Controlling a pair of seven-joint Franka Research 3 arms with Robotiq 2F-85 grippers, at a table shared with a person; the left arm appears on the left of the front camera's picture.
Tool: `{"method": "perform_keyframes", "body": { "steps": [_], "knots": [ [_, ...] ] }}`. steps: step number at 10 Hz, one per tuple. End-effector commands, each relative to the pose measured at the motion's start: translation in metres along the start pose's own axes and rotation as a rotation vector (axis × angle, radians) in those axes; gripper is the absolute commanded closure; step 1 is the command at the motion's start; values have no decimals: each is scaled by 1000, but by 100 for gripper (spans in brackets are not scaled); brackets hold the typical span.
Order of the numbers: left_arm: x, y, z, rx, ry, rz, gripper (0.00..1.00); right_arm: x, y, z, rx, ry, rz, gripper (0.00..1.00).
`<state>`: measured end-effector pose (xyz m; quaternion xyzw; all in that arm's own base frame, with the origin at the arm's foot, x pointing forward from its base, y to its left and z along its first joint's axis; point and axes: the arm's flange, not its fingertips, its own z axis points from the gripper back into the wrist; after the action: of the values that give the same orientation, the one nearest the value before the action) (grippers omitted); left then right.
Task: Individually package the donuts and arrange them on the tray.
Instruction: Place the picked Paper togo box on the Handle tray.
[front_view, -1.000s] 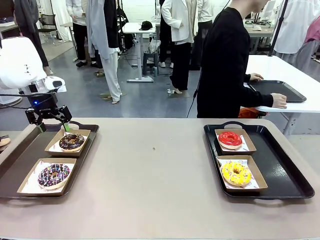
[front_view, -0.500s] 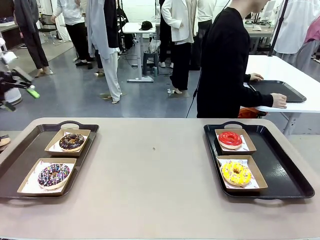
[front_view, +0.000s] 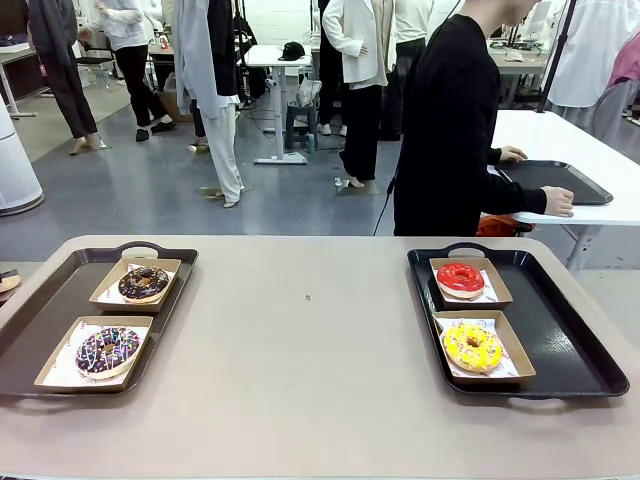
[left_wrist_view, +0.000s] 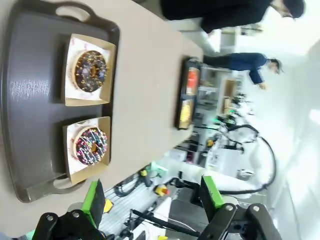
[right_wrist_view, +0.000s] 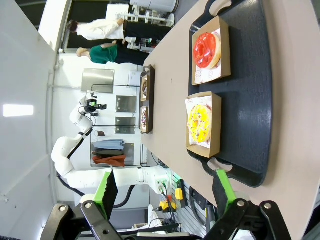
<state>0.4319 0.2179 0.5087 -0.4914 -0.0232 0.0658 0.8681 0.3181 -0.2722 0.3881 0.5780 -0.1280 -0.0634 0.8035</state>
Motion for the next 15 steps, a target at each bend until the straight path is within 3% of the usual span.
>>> {"method": "perform_keyframes", "body": {
  "steps": [1, 4, 7, 10, 13, 15],
  "knots": [
    [5, 28, 18, -148, 26, -23, 0, -2, 2, 0, -5, 1, -9, 0],
    [0, 70, 15, -225, 35, -25, 0, -2, 2, 0, -5, 1, -9, 0],
    [-1, 102, 2, -256, 136, -140, 0, -2, 2, 0, -5, 1, -9, 0],
    [13, 106, -18, -330, 154, -240, 0, -2, 2, 0, -5, 1, -9, 0],
    [28, 87, -35, -342, 121, -224, 0, -2, 2, 0, -5, 1, -9, 0],
    [17, 99, -35, -327, 154, -230, 0, -2, 2, 0, -5, 1, -9, 0]
  ]
}}
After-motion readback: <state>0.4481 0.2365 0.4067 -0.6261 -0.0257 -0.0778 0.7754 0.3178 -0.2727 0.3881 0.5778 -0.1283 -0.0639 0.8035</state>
